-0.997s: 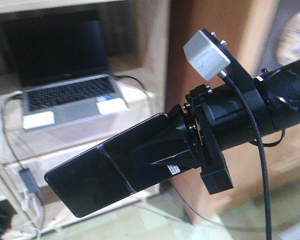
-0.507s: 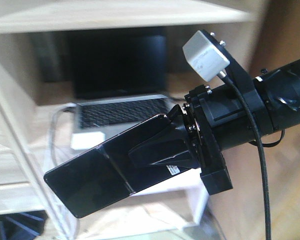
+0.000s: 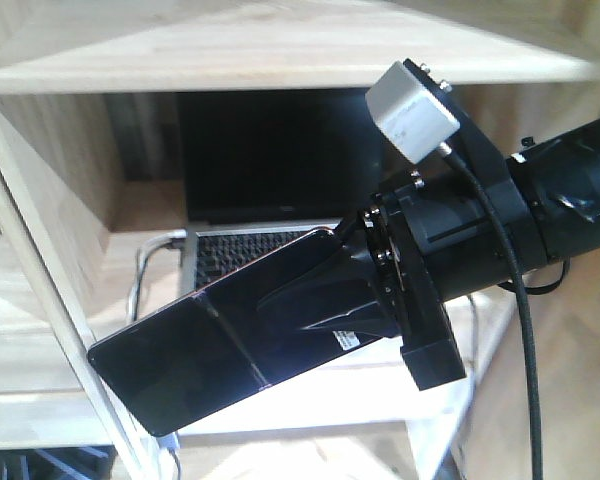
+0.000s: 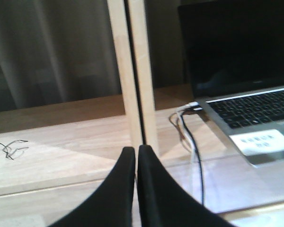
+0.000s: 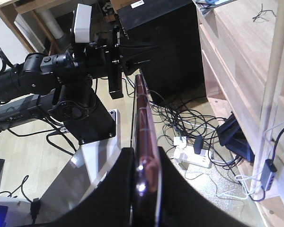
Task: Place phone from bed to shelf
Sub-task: 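Carry the phone in the right gripper toward the wooden shelf, then raise the right gripper with the phone above the laptop shelf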
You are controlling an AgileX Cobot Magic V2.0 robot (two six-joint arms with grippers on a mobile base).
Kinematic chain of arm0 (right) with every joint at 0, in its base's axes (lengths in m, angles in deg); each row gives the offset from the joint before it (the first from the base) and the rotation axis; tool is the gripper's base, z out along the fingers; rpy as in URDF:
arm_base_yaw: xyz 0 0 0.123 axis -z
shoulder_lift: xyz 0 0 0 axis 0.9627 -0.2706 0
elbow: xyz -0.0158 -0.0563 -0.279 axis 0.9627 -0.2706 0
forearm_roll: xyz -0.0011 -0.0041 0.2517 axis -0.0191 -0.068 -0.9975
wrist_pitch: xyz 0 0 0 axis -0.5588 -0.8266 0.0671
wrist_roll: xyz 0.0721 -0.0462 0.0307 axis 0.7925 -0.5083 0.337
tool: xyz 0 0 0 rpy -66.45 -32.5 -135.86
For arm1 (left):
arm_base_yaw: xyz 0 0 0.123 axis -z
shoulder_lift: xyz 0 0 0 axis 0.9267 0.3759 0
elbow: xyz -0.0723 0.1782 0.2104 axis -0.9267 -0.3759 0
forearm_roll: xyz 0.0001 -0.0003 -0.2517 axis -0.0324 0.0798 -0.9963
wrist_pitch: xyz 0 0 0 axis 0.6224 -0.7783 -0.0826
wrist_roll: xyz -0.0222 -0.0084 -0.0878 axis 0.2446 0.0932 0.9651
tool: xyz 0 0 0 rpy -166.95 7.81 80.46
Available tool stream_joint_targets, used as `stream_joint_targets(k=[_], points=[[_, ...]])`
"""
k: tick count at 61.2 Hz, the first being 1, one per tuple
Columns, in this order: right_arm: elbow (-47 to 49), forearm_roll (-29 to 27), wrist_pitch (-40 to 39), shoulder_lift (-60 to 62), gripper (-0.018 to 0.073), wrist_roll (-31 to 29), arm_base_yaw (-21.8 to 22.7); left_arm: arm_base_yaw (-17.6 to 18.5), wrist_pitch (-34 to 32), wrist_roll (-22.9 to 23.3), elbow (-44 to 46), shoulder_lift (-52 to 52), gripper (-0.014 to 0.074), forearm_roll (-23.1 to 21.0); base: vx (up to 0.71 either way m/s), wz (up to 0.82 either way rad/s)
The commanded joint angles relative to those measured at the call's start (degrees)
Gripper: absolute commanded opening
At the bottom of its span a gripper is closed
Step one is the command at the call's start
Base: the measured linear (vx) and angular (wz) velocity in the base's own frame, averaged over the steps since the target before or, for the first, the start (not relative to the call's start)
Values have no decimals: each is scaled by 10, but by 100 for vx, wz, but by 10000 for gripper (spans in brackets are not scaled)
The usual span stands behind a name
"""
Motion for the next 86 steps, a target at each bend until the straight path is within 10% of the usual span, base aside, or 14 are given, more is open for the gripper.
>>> stream_joint_targets(k=[1,86], points=[[14,-53,32,18,-2,-3,1,-1,-41,3,13,-2,1,-5,12,10],[14,-53,33,18,-2,-3,1,-1,-41,3,13,-2,1,-5,6,4]])
